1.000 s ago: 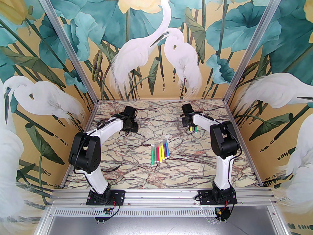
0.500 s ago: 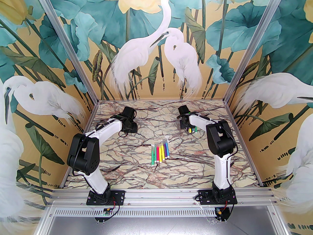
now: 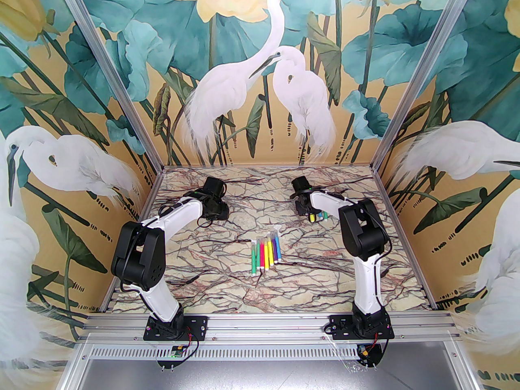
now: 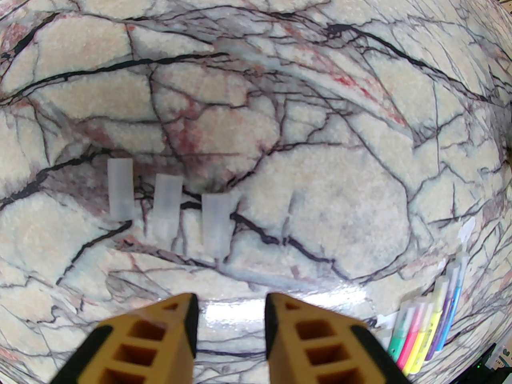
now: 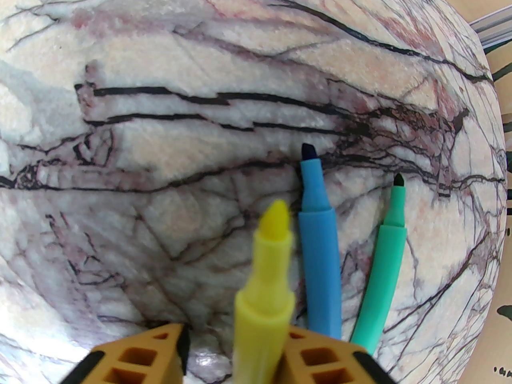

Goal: Open the pen caps

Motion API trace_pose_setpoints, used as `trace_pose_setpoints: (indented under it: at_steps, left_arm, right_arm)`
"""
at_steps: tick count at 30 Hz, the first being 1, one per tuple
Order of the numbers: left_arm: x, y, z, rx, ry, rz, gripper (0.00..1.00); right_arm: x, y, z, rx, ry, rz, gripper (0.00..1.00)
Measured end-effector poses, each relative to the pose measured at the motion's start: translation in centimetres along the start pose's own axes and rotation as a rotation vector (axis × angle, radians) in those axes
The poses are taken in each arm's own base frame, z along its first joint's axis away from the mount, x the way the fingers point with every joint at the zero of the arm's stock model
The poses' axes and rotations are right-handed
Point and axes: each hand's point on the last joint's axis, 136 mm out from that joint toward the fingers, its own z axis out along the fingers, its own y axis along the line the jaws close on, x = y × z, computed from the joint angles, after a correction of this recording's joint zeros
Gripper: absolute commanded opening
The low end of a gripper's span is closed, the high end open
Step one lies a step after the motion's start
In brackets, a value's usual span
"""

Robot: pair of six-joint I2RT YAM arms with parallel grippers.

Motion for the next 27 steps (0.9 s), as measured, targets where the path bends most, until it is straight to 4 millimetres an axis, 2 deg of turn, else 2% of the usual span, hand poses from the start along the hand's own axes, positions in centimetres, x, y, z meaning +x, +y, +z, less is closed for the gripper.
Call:
trace_pose_setpoints:
  at_steps: [4, 11, 14, 18, 27]
  left_arm:
    - [0.2, 0.2, 0.1, -0.003, 0.004, -0.001, 0.34]
    - [0.2, -0.1, 0.2, 0.012, 0.003, 0.005, 0.33]
    - [0.3, -0.9, 0.3, 0.065, 0.004, 0.01, 0.34]
    - [0.7, -2.0, 0.2, 0.135, 0.002, 0.011, 0.34]
    - [0.2, -5.3, -1.1, 0.331, -0.039, 0.024, 0.35]
  right_arm:
    - [0.0, -0.1, 0.0, 0.004, 0.0, 0.002, 0.34]
    - [0.0, -0.1, 0.0, 0.003, -0.001, 0.002, 0.55]
    - [-0.1, -0.3, 0.0, 0.002, 0.0, 0.012, 0.65]
    - [-0.2, -0.2, -0.1, -0.02, 0.0, 0.021, 0.68]
    - [0.2, 1.6, -0.7, -0.145, 0.003, 0.031, 0.75]
